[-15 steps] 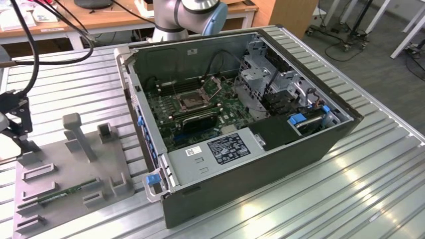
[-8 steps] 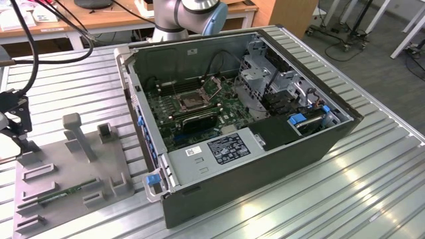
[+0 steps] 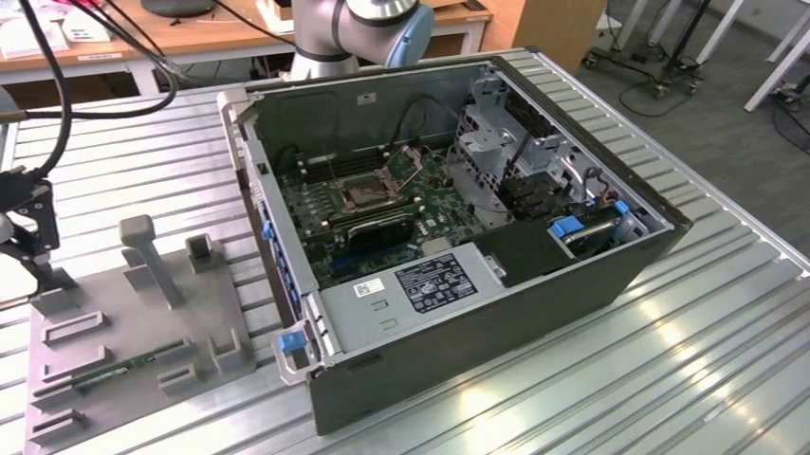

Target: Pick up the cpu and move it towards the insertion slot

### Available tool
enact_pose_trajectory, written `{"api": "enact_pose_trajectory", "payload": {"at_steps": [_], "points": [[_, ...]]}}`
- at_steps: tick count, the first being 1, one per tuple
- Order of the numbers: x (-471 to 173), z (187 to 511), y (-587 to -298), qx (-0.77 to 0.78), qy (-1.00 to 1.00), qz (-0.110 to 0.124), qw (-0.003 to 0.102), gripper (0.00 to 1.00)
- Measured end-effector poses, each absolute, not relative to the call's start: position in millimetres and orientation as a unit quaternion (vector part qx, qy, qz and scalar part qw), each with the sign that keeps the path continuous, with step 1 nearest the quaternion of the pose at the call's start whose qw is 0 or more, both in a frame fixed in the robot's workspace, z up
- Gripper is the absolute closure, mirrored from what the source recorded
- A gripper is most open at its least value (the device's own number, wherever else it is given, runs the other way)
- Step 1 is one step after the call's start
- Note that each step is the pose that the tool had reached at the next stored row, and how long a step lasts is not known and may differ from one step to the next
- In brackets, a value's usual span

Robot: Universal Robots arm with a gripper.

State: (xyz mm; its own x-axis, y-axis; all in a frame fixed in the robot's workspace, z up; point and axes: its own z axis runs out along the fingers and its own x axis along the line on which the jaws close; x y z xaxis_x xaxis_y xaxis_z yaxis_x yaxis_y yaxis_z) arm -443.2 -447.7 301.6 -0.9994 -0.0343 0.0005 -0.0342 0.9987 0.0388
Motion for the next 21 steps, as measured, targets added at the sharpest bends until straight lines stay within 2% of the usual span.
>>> {"api": "enact_pose_trajectory", "payload": {"at_steps": [21], "points": [[-443, 334, -448, 0.017, -1.0, -0.019, 0.001, 0.45]]}}
